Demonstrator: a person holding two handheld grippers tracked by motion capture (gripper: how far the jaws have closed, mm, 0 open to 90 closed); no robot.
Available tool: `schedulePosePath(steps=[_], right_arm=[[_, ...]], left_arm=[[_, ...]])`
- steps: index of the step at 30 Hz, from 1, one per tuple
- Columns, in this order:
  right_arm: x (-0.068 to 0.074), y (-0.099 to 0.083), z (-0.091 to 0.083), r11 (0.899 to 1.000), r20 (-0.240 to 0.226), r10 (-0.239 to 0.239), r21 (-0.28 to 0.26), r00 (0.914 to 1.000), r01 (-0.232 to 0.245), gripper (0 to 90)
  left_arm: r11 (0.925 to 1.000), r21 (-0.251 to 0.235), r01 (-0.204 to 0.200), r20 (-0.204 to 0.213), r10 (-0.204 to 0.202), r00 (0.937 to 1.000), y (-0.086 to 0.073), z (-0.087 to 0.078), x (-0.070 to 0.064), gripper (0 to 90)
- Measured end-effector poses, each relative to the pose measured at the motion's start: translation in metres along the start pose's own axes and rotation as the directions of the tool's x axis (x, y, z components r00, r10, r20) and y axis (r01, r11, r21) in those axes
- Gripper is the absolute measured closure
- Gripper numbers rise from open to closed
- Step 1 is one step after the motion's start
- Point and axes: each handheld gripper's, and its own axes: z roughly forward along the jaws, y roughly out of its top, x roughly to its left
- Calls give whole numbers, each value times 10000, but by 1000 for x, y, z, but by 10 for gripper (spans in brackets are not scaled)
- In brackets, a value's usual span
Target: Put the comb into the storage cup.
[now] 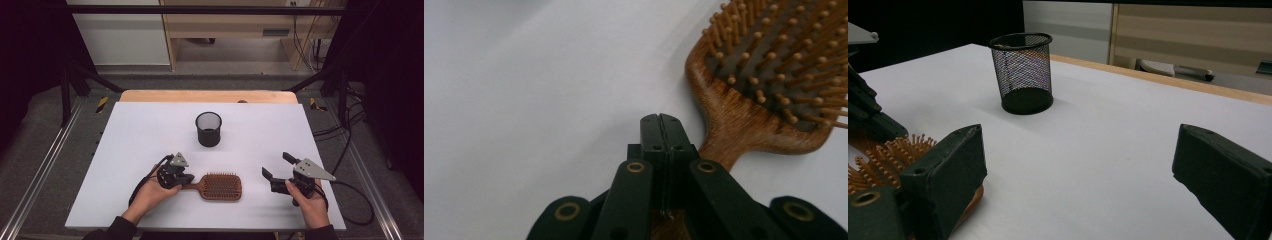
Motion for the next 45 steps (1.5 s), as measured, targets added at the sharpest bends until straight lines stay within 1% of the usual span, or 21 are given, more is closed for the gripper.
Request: schedulePosePath(steps=[4, 8, 12, 18, 21, 28, 30, 33, 36, 39, 40, 43, 44, 45], right_arm=[[0, 0, 1, 10000, -2, -6, 1, 10000, 6, 72], [1, 0, 1, 10000, -21, 7, 27, 10000, -7, 71], [1, 0, 1, 10000, -28, -11, 50, 10000, 11, 71], [1, 0, 1, 10000, -54, -3, 69, 10000, 4, 71], [1, 0, 1, 10000, -71, -9, 74, 10000, 10, 72], [1, 0, 1, 9999, -76, -26, 100, 10000, 27, 71], [1, -1, 1, 9999, -71, -38, 103, 10000, 38, 71], [1, -1, 1, 9999, -67, -26, 105, 10000, 26, 71], [1, -1, 1, 9999, -38, -13, 105, 10000, 13, 70], [1, -1, 1, 9999, -41, -4, 116, 10000, 4, 70], [1, -1, 1, 9999, -40, -1, 115, 10000, 1, 70], [1, -1, 1, 9999, -29, 16, 103, 10000, -16, 70], [1, -1, 1, 10000, -24, 27, 93, 10000, -26, 70], [1, -1, 1, 10000, -23, 35, 89, 10000, -35, 70]], left_arm=[[10000, -37, 42, 87, -41, 10000, -3, -1, -6, 900], [9999, -88, 142, 265, -140, 9996, -7, -3, -11, 900], [9995, -160, 254, 363, -248, 9990, -10, -4, -13, 900], [9993, -112, 343, 442, -338, 9985, -12, -5, -17, 900], [9995, -53, 326, 529, -323, 9981, -12, -6, -20, 900], [9995, -44, 315, 577, -312, 9978, -13, -6, -23, 900], [9995, -55, 321, 557, -317, 9979, -13, -6, -23, 900], [9985, -337, 430, 471, -414, 9980, -11, -9, -23, 900], [9959, -749, 499, 253, -481, 9985, -8, -17, -22, 900], [9943, -941, 499, 63, -495, 9988, -5, -25, -24, 900], [9947, -942, 422, -63, -430, 9991, -4, -28, -26, 900], [9954, -942, 199, -169, -216, 9996, 0, -33, -33, 900], [9959, -900, 99, -237, -121, 9996, 1, -34, -34, 881], [9961, -879, -35, -419, -1, 9991, 3, -36, -37, 845]])
